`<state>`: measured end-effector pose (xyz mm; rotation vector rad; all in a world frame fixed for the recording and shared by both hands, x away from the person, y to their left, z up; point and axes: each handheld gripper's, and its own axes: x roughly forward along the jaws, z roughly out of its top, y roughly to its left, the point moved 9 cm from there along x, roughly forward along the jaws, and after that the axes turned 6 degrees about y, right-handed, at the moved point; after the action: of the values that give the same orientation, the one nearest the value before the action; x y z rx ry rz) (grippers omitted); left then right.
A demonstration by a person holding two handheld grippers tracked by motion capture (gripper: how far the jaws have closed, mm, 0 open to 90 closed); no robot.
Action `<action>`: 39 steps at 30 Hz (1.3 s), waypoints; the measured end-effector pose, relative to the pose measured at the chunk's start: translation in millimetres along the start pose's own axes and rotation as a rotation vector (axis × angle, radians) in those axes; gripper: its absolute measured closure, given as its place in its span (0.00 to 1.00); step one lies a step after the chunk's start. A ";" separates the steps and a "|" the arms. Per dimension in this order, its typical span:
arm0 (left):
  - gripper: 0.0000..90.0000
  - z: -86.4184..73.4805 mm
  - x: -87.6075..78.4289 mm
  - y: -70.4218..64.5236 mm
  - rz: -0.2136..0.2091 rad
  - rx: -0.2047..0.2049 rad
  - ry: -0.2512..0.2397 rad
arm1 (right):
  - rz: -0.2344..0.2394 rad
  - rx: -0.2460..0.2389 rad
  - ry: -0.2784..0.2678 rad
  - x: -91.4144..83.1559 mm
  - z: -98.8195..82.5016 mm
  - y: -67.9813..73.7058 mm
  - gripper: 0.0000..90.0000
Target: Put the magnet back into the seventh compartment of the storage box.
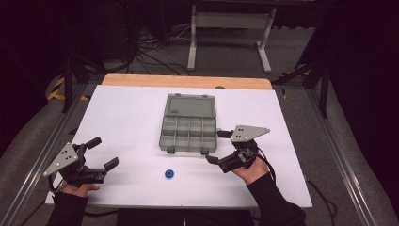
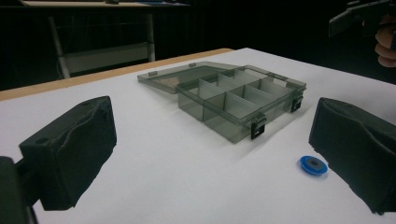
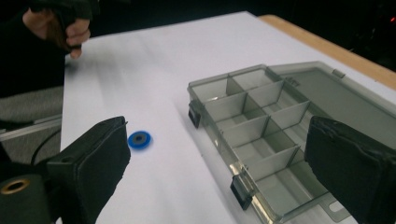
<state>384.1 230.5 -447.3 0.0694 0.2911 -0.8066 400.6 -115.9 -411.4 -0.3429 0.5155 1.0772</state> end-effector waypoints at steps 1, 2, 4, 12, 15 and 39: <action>0.01 0.0 0.0 -0.1 0.000 0.000 0.000 | 0.000 -0.007 0.024 0.7 0.0 0.3 0.08; 0.01 -0.1 0.0 -0.1 0.000 0.000 0.001 | 0.001 -0.009 0.041 1.0 -0.1 0.7 0.08; 0.01 -0.1 0.0 -0.1 -0.001 0.000 0.001 | 0.003 -0.022 0.086 2.0 0.3 1.6 0.08; 0.01 0.3 -0.4 -0.5 -0.001 0.003 0.000 | 0.025 -0.060 0.257 6.8 1.8 6.9 0.09; 0.01 0.3 -0.3 -0.5 -0.002 0.003 0.001 | 0.030 -0.075 0.319 9.9 0.9 8.3 0.09; 0.01 -0.2 -0.1 -0.7 -0.004 0.011 0.007 | 0.058 -0.113 0.640 22.6 -6.6 10.2 0.09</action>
<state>383.5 230.1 -447.4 0.0816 0.2939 -0.8122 398.4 -97.9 -429.6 -0.7861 1.0386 1.0453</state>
